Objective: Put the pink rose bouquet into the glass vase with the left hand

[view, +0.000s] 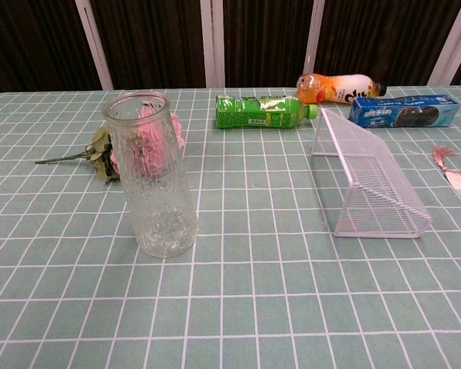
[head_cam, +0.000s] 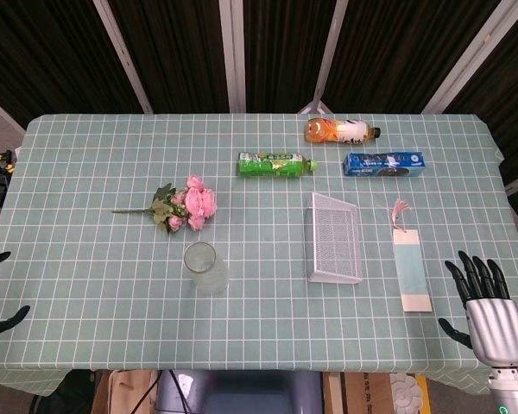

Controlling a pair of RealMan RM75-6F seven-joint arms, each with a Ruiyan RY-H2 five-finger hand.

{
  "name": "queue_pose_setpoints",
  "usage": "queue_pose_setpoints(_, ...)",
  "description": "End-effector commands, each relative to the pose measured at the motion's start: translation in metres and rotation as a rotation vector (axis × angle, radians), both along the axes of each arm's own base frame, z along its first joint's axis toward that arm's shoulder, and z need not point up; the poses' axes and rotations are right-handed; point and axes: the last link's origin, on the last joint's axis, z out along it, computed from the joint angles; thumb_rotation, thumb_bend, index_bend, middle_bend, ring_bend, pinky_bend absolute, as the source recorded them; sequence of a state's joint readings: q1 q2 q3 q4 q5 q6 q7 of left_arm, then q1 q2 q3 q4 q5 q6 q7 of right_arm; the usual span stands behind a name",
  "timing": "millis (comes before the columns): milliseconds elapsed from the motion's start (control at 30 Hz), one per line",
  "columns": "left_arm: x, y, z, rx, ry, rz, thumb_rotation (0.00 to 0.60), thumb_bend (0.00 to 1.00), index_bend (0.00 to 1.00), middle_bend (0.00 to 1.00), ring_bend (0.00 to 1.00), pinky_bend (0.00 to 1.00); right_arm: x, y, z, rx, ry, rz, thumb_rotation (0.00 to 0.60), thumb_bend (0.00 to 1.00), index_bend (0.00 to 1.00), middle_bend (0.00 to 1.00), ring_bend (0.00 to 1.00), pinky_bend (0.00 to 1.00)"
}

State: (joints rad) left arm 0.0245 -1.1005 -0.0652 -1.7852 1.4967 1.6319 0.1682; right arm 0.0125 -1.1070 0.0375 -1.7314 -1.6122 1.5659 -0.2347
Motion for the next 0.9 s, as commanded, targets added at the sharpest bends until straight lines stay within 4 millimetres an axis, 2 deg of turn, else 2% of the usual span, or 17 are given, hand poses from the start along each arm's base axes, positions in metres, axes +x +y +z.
queue_pose_setpoints(33,0.0,0.0,0.0,0.001,-0.001,-0.001,0.6,0.17,0.19,0.09,0.0,0.06,0.0,0.0,0.0,0.0,-0.003,0.0,0.6,0.15,0.14,0.04,0.0,0.0)
queue_pose_setpoints(367,0.002,-0.003,-0.002,-0.014,0.005,-0.008,0.6,0.17,0.19,0.09,0.0,0.07,0.001,0.001,0.002,-0.003,-0.019,0.007,0.6,0.15,0.14,0.04,0.0,0.0)
queue_pose_setpoints(767,-0.002,0.004,-0.003,-0.019,0.002,0.008,0.6,0.17,0.18,0.09,0.0,0.07,0.001,0.0,0.003,-0.008,-0.018,0.003,0.6,0.15,0.14,0.04,0.0,0.0)
queue_pose_setpoints(900,0.0,0.018,0.001,0.023,0.01,-0.051,0.6,0.16,0.17,0.09,0.0,0.07,0.003,0.003,0.003,-0.005,-0.026,0.013,0.6,0.15,0.14,0.04,0.0,0.0)
